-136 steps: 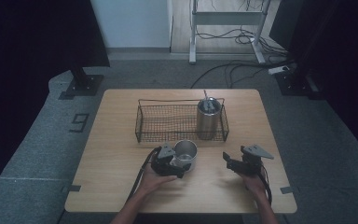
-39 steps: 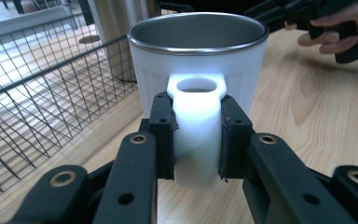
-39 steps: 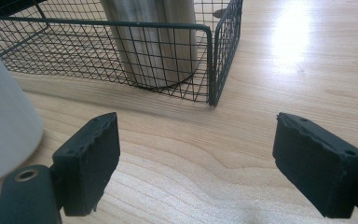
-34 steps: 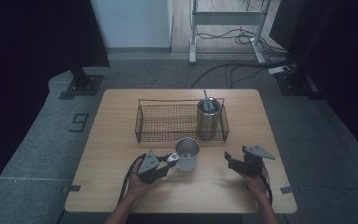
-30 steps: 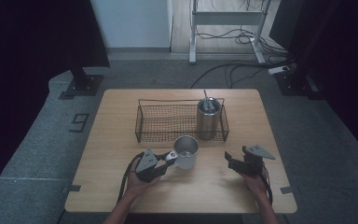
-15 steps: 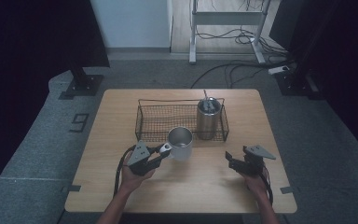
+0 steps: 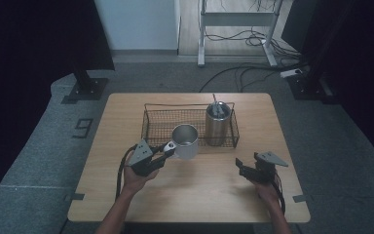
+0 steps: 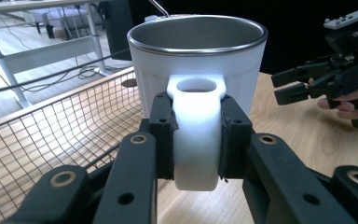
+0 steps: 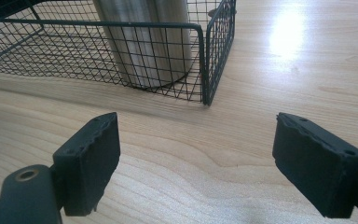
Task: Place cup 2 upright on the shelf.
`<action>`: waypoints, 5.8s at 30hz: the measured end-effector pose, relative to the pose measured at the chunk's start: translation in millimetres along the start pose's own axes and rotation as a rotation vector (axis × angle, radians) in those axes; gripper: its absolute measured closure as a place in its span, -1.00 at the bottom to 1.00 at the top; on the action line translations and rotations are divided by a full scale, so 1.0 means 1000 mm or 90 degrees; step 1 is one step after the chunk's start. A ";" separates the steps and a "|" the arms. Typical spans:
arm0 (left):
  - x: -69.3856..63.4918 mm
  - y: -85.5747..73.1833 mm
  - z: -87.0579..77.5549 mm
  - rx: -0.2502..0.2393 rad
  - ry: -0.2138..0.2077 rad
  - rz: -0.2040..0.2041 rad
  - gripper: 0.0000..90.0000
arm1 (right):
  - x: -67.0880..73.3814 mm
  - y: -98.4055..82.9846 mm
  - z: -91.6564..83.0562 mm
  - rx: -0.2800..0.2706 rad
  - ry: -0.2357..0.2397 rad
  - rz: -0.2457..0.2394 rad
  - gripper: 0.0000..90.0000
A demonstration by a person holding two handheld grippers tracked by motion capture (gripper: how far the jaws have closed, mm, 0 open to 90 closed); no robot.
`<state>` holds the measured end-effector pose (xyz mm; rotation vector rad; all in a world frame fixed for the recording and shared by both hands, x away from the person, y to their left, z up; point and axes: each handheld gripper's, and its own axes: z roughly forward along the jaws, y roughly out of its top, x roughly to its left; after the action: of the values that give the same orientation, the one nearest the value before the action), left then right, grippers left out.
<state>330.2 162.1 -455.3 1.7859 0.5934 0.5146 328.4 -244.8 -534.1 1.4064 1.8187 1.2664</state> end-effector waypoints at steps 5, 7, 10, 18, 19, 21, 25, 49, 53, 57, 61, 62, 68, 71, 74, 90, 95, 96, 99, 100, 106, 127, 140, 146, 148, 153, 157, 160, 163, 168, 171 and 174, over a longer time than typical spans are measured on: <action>0.005 0.004 0.002 -0.003 0.003 -0.004 0.60 | 0.000 0.000 0.000 0.000 0.001 0.001 -0.67; 0.007 0.005 0.003 -0.003 0.007 -0.004 0.60 | 0.000 0.000 0.000 0.000 0.001 0.001 -0.67; 0.011 0.006 0.004 -0.003 0.011 -0.005 0.60 | 0.000 0.000 0.000 0.001 0.001 0.001 -0.67; 0.020 0.010 0.006 -0.003 0.020 -0.007 0.60 | -0.001 -0.001 0.000 0.002 0.000 0.003 -0.67; 0.021 0.009 0.006 -0.002 0.021 -0.007 0.60 | -0.001 -0.001 0.000 0.003 -0.001 0.002 -0.67; 0.022 0.009 0.006 0.001 0.023 -0.007 0.60 | -0.001 -0.001 0.000 0.002 -0.001 0.003 -0.67; 0.025 0.008 0.007 0.001 0.025 -0.008 0.60 | -0.001 -0.001 -0.001 0.003 -0.002 0.003 -0.67; 0.037 0.015 0.007 -0.005 0.028 -0.004 0.60 | -0.002 -0.006 -0.006 0.007 -0.012 0.006 -0.67; 0.040 0.014 0.007 -0.004 0.032 -0.008 0.60 | -0.003 -0.006 -0.006 0.007 -0.012 0.006 -0.67; 0.042 0.013 0.007 -0.005 0.035 -0.013 0.60 | -0.003 -0.006 -0.006 0.008 -0.014 0.007 -0.67; 0.045 0.013 0.008 -0.005 0.038 -0.016 0.60 | -0.004 -0.006 -0.006 0.007 -0.014 0.007 -0.67; 0.046 0.012 0.008 -0.005 0.039 -0.017 0.60 | -0.004 -0.006 -0.006 0.007 -0.014 0.007 -0.67; 0.049 0.013 0.008 -0.003 0.044 -0.019 0.60 | -0.004 -0.007 -0.006 0.008 -0.014 0.007 -0.67; 0.050 0.015 0.009 -0.003 0.046 -0.017 0.60 | -0.004 -0.007 -0.006 0.008 -0.014 0.007 -0.67; 0.051 0.016 0.009 -0.005 0.045 -0.019 0.60 | -0.004 -0.007 -0.006 0.007 -0.015 0.008 -0.67; 0.063 0.014 0.018 0.007 0.057 -0.025 0.60 | -0.006 -0.007 -0.006 0.010 -0.016 0.009 -0.67; 0.069 0.011 0.022 0.012 0.059 -0.032 0.60 | -0.006 -0.008 -0.005 0.010 -0.016 0.011 -0.67; 0.070 0.010 0.023 0.013 0.060 -0.034 0.60 | -0.006 -0.008 -0.005 0.012 -0.017 0.009 -0.67; 0.072 0.008 0.024 0.014 0.062 -0.038 0.60 | -0.006 -0.008 -0.004 0.012 -0.017 0.011 -0.67; 0.073 0.008 0.025 0.014 0.063 -0.037 0.60 | -0.006 -0.008 -0.004 0.012 -0.017 0.011 -0.67; 0.077 0.005 0.028 0.022 0.068 -0.039 0.60 | -0.006 -0.008 -0.003 0.013 -0.018 0.011 -0.67; 0.084 0.007 0.036 0.027 0.074 -0.039 0.60 | -0.008 -0.009 -0.005 0.014 -0.020 0.012 -0.67; 0.091 0.000 0.043 0.046 0.083 -0.049 0.60 | -0.009 -0.009 -0.005 0.013 -0.023 0.013 -0.67; 0.094 -0.004 0.046 0.055 0.087 -0.053 0.60 | -0.010 -0.009 -0.005 0.013 -0.023 0.014 -0.67; 0.094 -0.005 0.047 0.059 0.090 -0.053 0.60 | -0.010 -0.009 -0.005 0.013 -0.023 0.014 -0.67; 0.096 -0.010 0.050 0.069 0.092 -0.059 0.60 | -0.011 -0.009 -0.005 0.013 -0.024 0.014 -0.67; 0.097 -0.012 0.051 0.075 0.094 -0.059 0.60 | -0.011 -0.010 -0.005 0.014 -0.025 0.014 -0.67; 0.097 -0.013 0.052 0.078 0.095 -0.060 0.60 | -0.011 -0.010 -0.005 0.014 -0.025 0.015 -0.67; 0.097 -0.013 0.053 0.080 0.096 -0.060 0.60 | -0.011 -0.010 -0.005 0.013 -0.025 0.015 -0.67; 0.097 -0.015 0.054 0.088 0.098 -0.059 0.60 | -0.010 -0.010 -0.005 0.014 -0.024 0.015 -0.67; 0.097 -0.015 0.055 0.092 0.098 -0.060 0.60 | -0.011 -0.010 -0.005 0.014 -0.024 0.015 -0.67; 0.098 -0.016 0.057 0.096 0.099 -0.061 0.60 | -0.011 -0.010 -0.005 0.015 -0.025 0.015 -0.67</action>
<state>438.9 185.3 -481.5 1.8594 0.8399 0.5579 323.4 -257.1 -542.2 1.4594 1.8021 1.2245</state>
